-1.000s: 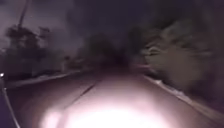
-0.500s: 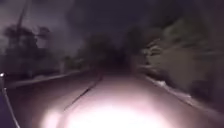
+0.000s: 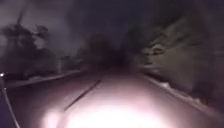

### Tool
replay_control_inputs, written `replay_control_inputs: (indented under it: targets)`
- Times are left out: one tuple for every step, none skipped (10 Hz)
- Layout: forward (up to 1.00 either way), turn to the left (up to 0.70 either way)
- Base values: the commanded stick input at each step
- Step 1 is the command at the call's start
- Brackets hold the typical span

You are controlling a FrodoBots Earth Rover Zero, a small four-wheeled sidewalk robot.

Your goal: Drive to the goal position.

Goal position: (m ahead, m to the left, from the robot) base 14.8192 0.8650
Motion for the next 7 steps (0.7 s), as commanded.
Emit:
replay_control_inputs:
  targets:
    - [0.5, 0.0]
    - [0.5, 0.0]
    - [0.5, 0.0]
    - [0.5, 0.0]
    - [0.5, 0.0]
    - [0.5, 0.0]
    - [0.5, 0.0]
